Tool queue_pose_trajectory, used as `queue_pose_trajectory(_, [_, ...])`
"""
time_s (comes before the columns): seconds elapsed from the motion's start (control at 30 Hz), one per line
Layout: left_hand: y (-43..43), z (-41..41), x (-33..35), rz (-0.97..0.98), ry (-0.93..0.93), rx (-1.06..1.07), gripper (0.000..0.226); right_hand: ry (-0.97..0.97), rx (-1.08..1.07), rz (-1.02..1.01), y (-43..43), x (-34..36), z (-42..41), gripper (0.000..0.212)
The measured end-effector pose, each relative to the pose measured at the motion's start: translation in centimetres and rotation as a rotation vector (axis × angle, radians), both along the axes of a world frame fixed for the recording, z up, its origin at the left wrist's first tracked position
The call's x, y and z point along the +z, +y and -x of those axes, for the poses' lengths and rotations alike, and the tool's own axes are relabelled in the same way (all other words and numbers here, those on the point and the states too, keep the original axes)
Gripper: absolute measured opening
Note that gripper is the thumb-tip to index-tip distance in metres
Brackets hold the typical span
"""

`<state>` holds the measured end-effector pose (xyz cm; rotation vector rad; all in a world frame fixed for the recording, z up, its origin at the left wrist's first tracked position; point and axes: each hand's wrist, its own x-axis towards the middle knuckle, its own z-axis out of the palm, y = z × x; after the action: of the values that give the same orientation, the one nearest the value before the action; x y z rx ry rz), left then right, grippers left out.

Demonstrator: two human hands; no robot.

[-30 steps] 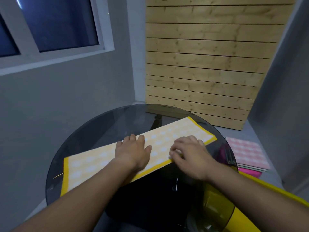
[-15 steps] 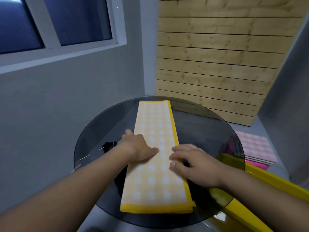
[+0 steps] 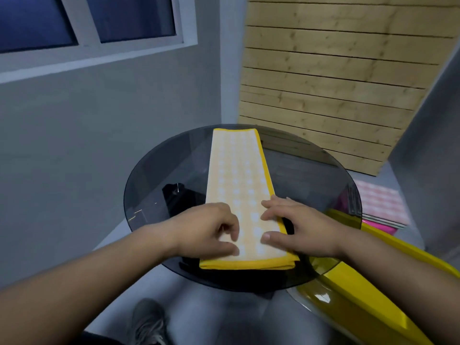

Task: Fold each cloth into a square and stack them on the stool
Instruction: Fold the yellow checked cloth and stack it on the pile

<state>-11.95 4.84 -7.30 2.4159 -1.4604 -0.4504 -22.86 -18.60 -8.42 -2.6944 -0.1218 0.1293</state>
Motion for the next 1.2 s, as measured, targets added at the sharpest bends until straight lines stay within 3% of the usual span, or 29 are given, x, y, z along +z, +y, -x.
queue_pose_trajectory(0.1, [0.9,0.9,-1.3,0.065,0.119,-0.011,0.033,-0.090,0.042,-0.061,1.5,0.5,1.0,0.033])
queue_pose_trajectory(0.23, [1.4,1.5,-2.3,0.202,0.293,0.093,0.028,-0.044,0.078,-0.135,3.1,-0.4,2.0,0.023])
queue_pose_trajectory(0.53, [1.6,2.1,-2.6,0.258,0.346,0.142,0.025,-0.051,0.030,-0.228,3.7,-2.1,2.8,0.012])
queue_pose_trajectory(1.2, [1.3,2.2,-2.1,0.258,0.394,0.157,0.021,-0.180,0.134,0.140,4.4,-2.4,3.5,0.013])
